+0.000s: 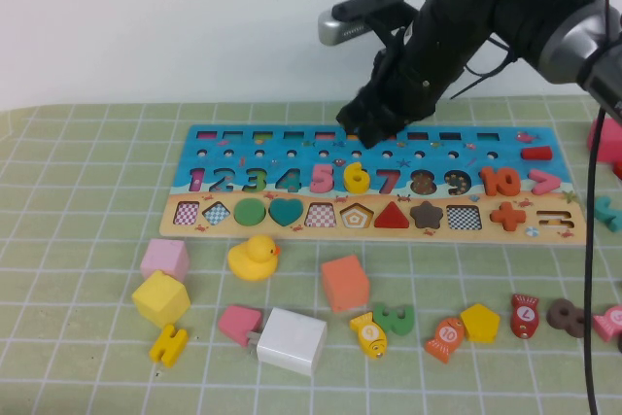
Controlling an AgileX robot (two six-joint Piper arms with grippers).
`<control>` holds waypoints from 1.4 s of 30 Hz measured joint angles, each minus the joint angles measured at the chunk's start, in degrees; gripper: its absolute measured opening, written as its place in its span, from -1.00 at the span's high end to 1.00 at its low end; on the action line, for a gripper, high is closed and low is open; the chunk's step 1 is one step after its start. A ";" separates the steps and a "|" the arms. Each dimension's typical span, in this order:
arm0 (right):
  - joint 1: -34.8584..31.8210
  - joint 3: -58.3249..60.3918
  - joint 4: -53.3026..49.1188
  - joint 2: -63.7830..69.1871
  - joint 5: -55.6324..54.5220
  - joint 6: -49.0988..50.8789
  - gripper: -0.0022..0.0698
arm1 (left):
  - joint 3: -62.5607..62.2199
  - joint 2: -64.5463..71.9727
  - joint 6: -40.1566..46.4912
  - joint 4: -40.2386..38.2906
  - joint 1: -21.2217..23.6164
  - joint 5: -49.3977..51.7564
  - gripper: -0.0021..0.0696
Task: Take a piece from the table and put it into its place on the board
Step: Place the "number 6" into the hole of the number 6
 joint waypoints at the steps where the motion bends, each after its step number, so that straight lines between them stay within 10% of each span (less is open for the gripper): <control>1: 0.00 -0.10 0.00 0.13 0.66 0.00 0.58 | 0.00 0.00 0.00 0.00 0.00 0.00 0.95; 8: 0.00 -0.21 -0.23 3.71 1.55 0.00 0.91 | 0.00 0.00 0.00 0.00 0.00 0.00 0.95; 42: 0.00 -7.04 6.59 9.52 1.32 1.73 0.94 | 0.00 0.00 0.00 0.00 0.00 0.00 0.95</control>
